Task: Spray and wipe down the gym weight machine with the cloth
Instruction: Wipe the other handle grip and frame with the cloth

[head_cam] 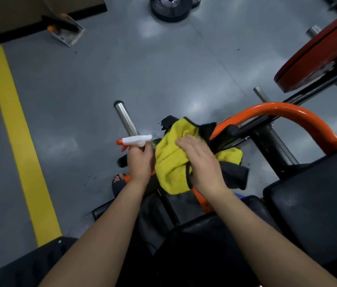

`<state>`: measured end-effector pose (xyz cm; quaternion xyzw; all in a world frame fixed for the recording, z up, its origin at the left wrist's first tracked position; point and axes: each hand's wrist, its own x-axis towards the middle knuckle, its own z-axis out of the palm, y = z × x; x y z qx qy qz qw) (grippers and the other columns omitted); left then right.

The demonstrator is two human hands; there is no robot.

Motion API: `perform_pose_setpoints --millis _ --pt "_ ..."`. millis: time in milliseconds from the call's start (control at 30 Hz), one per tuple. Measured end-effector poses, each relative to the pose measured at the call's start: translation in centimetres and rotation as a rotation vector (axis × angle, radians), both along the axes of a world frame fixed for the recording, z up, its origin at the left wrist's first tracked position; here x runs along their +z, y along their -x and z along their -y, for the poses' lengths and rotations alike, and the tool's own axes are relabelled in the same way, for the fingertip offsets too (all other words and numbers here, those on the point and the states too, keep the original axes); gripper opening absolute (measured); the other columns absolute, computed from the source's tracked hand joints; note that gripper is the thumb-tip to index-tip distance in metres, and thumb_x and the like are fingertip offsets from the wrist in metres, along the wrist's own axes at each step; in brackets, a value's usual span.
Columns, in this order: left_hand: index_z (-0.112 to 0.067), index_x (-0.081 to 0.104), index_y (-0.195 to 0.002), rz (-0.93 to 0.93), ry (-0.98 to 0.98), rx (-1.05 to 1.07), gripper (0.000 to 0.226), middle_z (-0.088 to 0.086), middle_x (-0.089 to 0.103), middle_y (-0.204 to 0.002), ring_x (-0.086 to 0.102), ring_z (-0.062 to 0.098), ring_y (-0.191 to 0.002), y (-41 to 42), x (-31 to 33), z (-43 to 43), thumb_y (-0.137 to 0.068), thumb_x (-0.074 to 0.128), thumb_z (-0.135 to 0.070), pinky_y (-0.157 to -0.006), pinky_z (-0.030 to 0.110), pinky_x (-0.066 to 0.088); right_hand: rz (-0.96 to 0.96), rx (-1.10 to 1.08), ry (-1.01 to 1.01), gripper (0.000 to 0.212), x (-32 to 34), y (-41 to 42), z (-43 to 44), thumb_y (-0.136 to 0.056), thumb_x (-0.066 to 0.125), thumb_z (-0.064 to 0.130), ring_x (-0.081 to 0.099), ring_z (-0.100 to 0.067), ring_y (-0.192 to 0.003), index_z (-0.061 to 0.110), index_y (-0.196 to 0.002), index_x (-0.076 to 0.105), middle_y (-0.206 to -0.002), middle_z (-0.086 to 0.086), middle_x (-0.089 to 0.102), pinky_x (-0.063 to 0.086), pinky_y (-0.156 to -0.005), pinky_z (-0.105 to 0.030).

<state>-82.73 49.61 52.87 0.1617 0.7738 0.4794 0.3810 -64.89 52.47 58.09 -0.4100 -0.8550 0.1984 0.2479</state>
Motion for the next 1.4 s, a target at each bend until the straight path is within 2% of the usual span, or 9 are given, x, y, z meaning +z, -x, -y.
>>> perform_pose_setpoints --millis 100,200,400,500,667,867,1033,1200,1400 --pt "-0.036 0.057 -0.103 -0.114 -0.031 -0.021 0.009 -0.002 0.078 -0.091 0.076 0.021 -0.087 3.1 -0.1 0.8 -0.094 0.058 -0.038 -0.085 0.043 0.06 0.251 0.031 0.182 0.067 -4.9 0.1 -0.5 -0.066 0.073 0.007 0.05 -0.03 -0.138 0.011 -0.132 0.064 -0.136 -0.007 0.065 0.031 -0.121 -0.048" --pt "-0.027 0.053 -0.112 -0.421 0.039 -0.151 0.013 0.001 0.066 -0.09 0.068 0.036 -0.088 5.9 -0.1 1.5 -0.1 0.057 -0.029 -0.076 0.044 0.055 0.255 -0.096 0.239 0.027 -4.6 1.5 -2.4 -0.08 0.056 0.037 0.061 -0.035 -0.105 0.018 -0.095 0.068 -0.097 -0.004 0.07 0.047 -0.095 -0.043" --pt "-0.07 0.037 -0.101 -0.33 0.016 -0.46 0.039 0.006 0.053 -0.133 0.065 0.033 -0.116 8.9 -4.2 0.1 -0.092 0.065 -0.044 -0.097 0.049 0.053 0.69 -0.155 0.233 0.057 -3.4 5.3 -4.5 -0.086 0.032 0.064 0.067 -0.036 -0.089 0.016 -0.082 0.064 -0.084 -0.01 0.071 0.041 -0.079 -0.039" --pt "-0.035 0.054 -0.108 -0.416 0.138 -0.661 0.039 -0.015 0.035 -0.125 0.058 0.028 -0.114 8.4 -7.1 -0.8 -0.085 0.068 -0.064 -0.098 0.037 0.047 0.813 -0.233 0.328 0.055 -3.3 6.8 -6.2 -0.091 0.046 0.061 0.069 -0.038 -0.101 0.012 -0.099 0.07 -0.104 -0.013 0.074 0.04 -0.075 -0.037" --pt "-0.025 0.062 -0.097 -0.48 0.222 -0.59 0.042 -0.017 0.037 -0.116 0.06 0.027 -0.107 6.9 -10.3 -1.7 -0.084 0.072 -0.063 -0.088 0.041 0.049 0.817 -0.323 0.534 0.043 -5.0 8.4 -8.3 -0.09 0.051 0.047 0.065 -0.038 -0.109 0.014 -0.112 0.068 -0.118 -0.012 0.07 0.04 -0.075 -0.036" --pt "-0.024 0.065 -0.109 -0.362 0.21 -0.577 0.032 0.0 0.064 -0.124 0.059 0.03 -0.121 7.3 -10.6 -2.3 -0.09 0.075 -0.048 -0.103 0.042 0.046 0.412 -0.399 0.224 0.046 -5.1 6.7 -5.1 -0.09 0.058 0.041 0.066 -0.043 -0.095 0.017 -0.129 0.054 -0.101 -0.014 0.072 0.036 -0.072 -0.041" --pt "-0.009 0.071 -0.117 -0.271 0.301 -0.687 0.052 0.011 0.072 -0.111 0.064 0.029 -0.111 8.2 -9.7 -3.2 -0.086 0.077 -0.05 -0.086 0.028 0.045 0.105 -0.155 0.043 0.076 -6.5 2.8 -0.4 -0.074 0.056 0.016 0.063 -0.028 -0.107 0.022 -0.149 0.052 -0.107 -0.005 0.068 0.041 -0.109 -0.045" --pt "-0.03 0.074 -0.1 -0.228 0.352 -0.649 0.04 -0.001 0.073 -0.11 0.067 0.017 -0.1 8.6 -10.6 -3.0 -0.082 0.072 -0.067 -0.09 0.029 0.051 0.094 0.003 -0.053 0.08 -8.7 -0.1 0.4 -0.059 0.065 0.01 0.055 -0.031 -0.129 0.016 -0.139 0.06 -0.126 -0.011 0.065 0.029 -0.122 -0.049" --pt "-0.021 0.074 -0.117 -0.166 0.263 -0.641 0.074 -0.001 0.074 -0.115 0.067 0.019 -0.11 9.2 -11.3 -2.6 -0.065 0.065 -0.074 -0.104 0.041 0.052 0.613 -0.024 0.132 0.036 -4.8 4.7 -4.7 -0.087 0.056 0.052 0.068 -0.037 -0.086 0.018 -0.092 0.067 -0.086 -0.011 0.071 0.038 -0.072 -0.038"
